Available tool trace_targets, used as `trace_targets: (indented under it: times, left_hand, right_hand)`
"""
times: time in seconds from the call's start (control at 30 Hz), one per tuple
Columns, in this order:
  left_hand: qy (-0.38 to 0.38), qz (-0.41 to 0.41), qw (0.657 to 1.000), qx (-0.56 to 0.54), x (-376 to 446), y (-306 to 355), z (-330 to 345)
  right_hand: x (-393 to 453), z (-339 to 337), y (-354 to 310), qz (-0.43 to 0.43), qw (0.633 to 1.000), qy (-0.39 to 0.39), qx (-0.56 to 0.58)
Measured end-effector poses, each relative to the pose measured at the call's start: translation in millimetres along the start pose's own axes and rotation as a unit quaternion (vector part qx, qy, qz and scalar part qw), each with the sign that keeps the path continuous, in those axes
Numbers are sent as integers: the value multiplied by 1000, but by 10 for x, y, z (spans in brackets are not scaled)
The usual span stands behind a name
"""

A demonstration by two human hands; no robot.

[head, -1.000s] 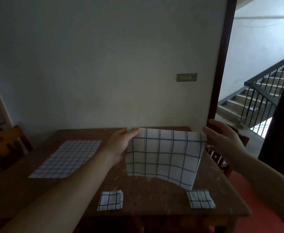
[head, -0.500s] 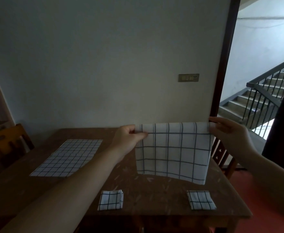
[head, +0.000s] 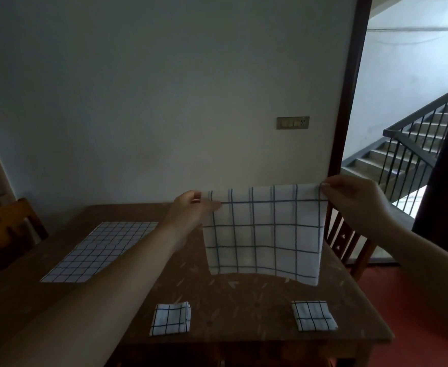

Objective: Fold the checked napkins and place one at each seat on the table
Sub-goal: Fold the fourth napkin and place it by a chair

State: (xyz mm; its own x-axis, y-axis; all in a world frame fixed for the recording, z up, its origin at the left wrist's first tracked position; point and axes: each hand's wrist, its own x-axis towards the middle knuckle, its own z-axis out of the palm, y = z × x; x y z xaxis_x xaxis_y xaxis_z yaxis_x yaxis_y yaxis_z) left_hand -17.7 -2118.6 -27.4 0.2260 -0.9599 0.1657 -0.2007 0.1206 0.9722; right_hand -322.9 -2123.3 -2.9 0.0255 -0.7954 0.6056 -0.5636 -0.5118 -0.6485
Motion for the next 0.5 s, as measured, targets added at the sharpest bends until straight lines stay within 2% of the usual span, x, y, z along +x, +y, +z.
trace_targets:
  times: [0.07, 0.13, 0.23, 0.3, 0.4, 0.5]
  left_hand:
    - [-11, -17, 1000, 6, 17, 4, 3]
    - [-36, 64, 992, 105, -33, 33, 75]
    - [-152, 156, 948, 234, -180, 206, 353]
    - [-194, 178, 935, 237, -231, 293, 542]
    - [-164, 173, 956, 170, -178, 272, 600]
    - [-140, 139, 973, 117, -126, 201, 473]
  right_hand:
    - [79, 20, -106, -29, 998, -28, -49]
    - [125, 76, -225, -51, 991, -81, -92]
    - [120, 233, -399, -58, 982, -153, -98]
    - [104, 332, -489, -81, 979, -158, -100]
    - [66, 367, -499, -84, 981, -161, -69]
    - [-22, 273, -332, -36, 978, -201, -45]
